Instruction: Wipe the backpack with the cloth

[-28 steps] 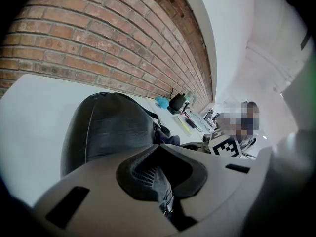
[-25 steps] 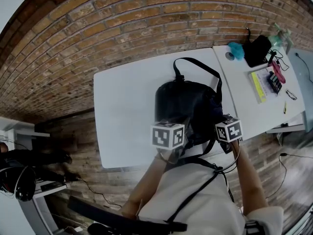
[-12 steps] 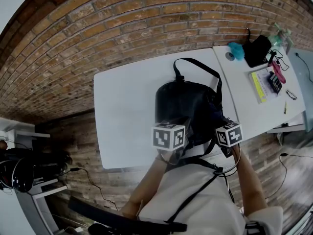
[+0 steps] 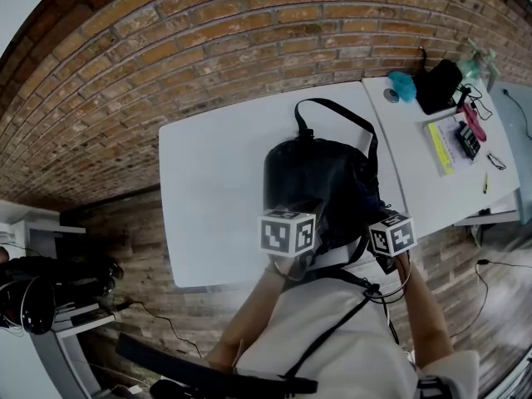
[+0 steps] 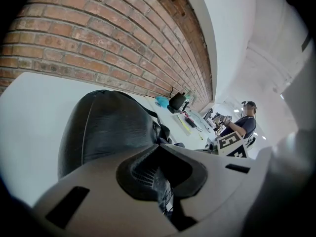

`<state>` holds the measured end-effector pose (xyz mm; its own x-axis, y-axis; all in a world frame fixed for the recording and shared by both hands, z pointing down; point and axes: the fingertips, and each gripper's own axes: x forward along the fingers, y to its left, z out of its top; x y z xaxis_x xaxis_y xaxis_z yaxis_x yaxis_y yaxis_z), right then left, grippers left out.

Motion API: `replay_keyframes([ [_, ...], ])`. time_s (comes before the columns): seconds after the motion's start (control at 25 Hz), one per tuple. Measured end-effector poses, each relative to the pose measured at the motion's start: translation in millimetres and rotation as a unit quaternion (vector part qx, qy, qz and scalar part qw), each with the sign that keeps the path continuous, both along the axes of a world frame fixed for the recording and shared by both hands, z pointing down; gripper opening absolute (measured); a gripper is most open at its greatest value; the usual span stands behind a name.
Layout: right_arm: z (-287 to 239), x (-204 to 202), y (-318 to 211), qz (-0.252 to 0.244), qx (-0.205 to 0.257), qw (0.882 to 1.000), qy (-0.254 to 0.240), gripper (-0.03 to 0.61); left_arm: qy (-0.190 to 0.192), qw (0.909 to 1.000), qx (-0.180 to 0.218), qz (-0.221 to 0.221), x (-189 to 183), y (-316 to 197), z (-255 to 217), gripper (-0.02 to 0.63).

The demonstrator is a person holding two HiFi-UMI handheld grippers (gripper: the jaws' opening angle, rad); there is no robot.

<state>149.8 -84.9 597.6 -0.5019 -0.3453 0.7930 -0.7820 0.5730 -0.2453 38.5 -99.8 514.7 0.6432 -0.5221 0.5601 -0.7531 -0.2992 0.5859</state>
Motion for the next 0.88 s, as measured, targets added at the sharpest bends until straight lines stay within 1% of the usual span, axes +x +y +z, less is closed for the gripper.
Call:
replay_keyframes([
  [0.52,0.7,-4.3,19.2,-0.004,-0.018,1.000,-0.013,0.074,-0.003,1.0000,-0.003,0.005,2.0,0.2,1.4,0.004],
  [0.76,4.9,-2.1,25.1,-0.002,-0.027,1.000,-0.011,0.074,-0.003,1.0000,-0.004,0.003,1.9,0.6,0.6,0.003],
  [0.88,1.8,-4.8,27.0,-0.010,-0.027,1.000,-0.011,0.074,-0.001,1.0000,-0.002,0.004,2.1,0.6,0.5,0.003],
])
